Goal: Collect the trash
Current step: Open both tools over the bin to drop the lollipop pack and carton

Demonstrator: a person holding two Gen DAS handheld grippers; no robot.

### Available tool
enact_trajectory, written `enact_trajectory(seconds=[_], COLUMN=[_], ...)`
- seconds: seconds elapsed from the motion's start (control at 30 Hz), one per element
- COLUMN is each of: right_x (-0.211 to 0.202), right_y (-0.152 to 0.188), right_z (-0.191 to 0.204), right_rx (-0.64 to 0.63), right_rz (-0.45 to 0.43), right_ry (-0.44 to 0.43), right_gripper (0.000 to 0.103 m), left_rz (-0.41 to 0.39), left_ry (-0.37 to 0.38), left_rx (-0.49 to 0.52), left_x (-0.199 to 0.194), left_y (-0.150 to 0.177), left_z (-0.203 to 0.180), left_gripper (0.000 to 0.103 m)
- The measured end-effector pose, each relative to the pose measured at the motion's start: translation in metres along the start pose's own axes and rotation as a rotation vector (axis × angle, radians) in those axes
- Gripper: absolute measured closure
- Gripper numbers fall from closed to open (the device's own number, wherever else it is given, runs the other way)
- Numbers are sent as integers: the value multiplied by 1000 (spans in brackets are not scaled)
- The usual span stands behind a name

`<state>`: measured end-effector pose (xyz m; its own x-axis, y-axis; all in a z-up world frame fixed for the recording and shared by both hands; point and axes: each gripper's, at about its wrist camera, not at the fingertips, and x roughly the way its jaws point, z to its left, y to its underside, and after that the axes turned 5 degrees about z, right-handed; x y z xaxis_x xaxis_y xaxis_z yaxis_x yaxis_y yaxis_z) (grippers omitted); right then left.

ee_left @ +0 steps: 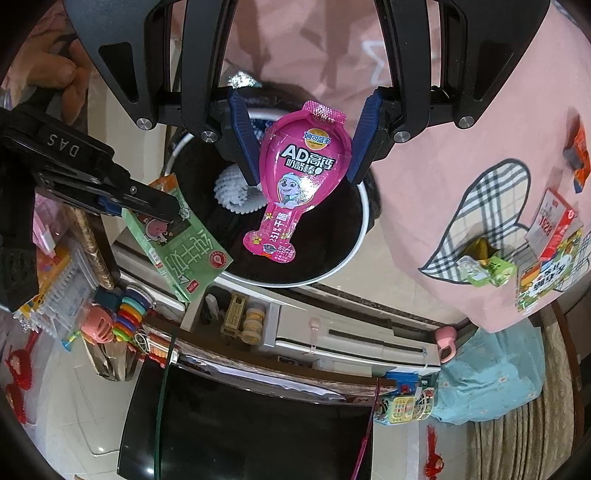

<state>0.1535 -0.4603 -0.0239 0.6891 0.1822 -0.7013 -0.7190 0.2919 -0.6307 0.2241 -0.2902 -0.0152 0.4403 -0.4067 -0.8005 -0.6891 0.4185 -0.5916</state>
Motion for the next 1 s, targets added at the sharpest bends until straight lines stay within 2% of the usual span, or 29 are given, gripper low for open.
enact_trajectory(seconds=[0.5,1.0], right_x=[24,34], right_y=[-14,-19], right_z=[-8,-13], right_rx=[-17,-18], right_rz=[69,96], right_ry=[18,31], right_gripper=[70,70], left_rz=[41,59], left_ry=[5,12], left_rx=[-7,-22], left_x=[23,31], left_y=[-8,-11], left_z=[0,3], left_gripper=[55,54])
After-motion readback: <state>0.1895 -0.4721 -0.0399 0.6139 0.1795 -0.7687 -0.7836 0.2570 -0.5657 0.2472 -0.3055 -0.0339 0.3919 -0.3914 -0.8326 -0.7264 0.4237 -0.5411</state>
